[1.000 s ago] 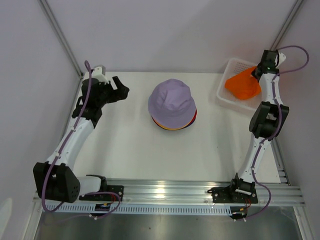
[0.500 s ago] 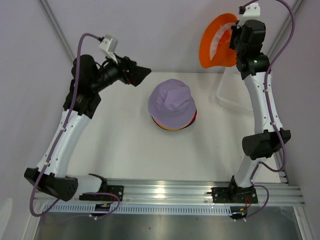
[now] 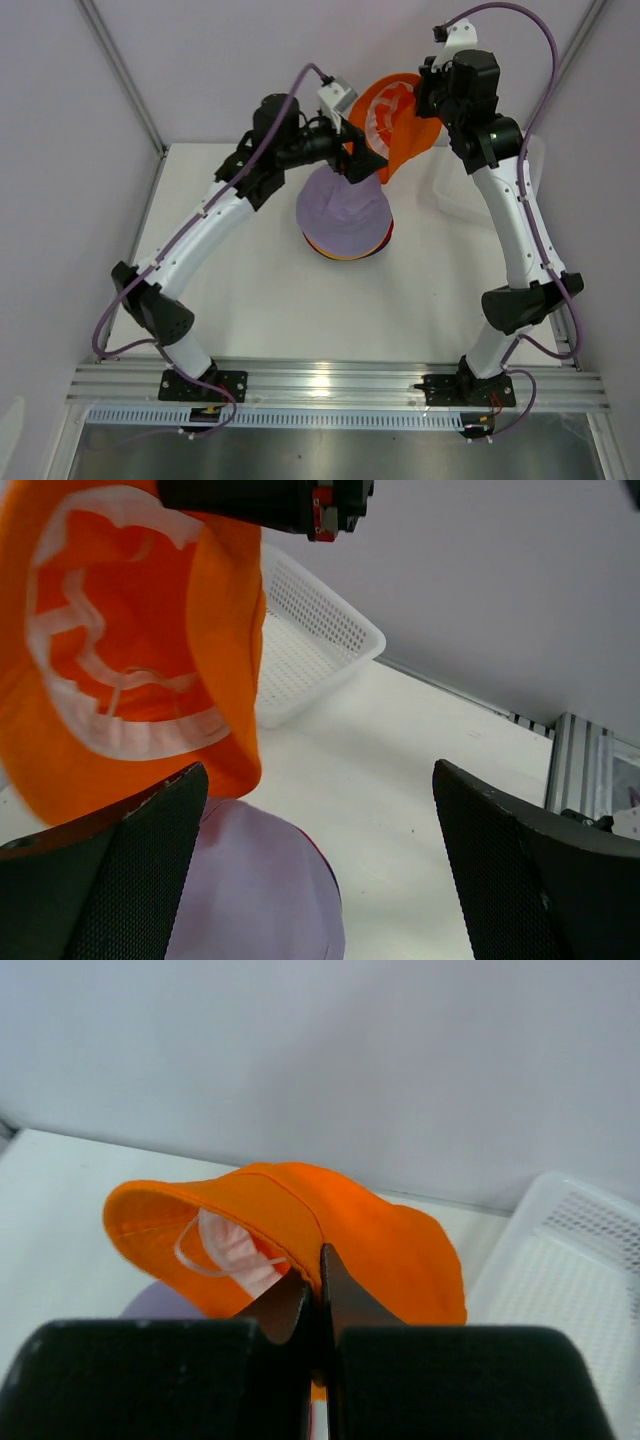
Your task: Stack the hats
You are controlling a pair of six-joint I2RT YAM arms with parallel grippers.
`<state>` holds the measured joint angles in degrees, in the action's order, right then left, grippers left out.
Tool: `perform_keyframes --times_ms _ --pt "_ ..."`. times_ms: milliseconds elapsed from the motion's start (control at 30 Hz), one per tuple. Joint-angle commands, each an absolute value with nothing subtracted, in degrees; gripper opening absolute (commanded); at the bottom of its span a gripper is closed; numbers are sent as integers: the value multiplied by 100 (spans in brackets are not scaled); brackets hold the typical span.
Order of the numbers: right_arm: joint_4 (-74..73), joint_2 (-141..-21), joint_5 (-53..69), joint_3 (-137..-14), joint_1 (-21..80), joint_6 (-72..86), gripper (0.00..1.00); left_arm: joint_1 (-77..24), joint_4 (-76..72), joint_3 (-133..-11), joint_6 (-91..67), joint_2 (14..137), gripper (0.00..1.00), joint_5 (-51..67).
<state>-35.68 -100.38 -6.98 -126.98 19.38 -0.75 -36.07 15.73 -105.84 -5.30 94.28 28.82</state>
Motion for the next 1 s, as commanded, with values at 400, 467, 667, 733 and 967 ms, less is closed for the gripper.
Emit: perform_keyframes --times_ms 400,467,667,733,967 --pt "-3551 -9001 500 -12156 2039 1503 0 -4061 1169 -12030 -527 10748 91 1915" --pt "-3507 -8965 658 -12103 2039 1591 0 -4061 1055 -12128 -588 10968 90 2248" --pt "-3393 -8921 1045 -11997 2030 1784 0 -4061 853 -12489 -1010 11311 66 3066" --pt "-3270 -8903 1160 -11927 2030 1881 0 -4061 809 -12454 -1133 11312 49 3190" --pt "-3287 -8763 1318 -11927 1995 1697 65 -3649 -804 -10911 -3410 10373 1 2953"
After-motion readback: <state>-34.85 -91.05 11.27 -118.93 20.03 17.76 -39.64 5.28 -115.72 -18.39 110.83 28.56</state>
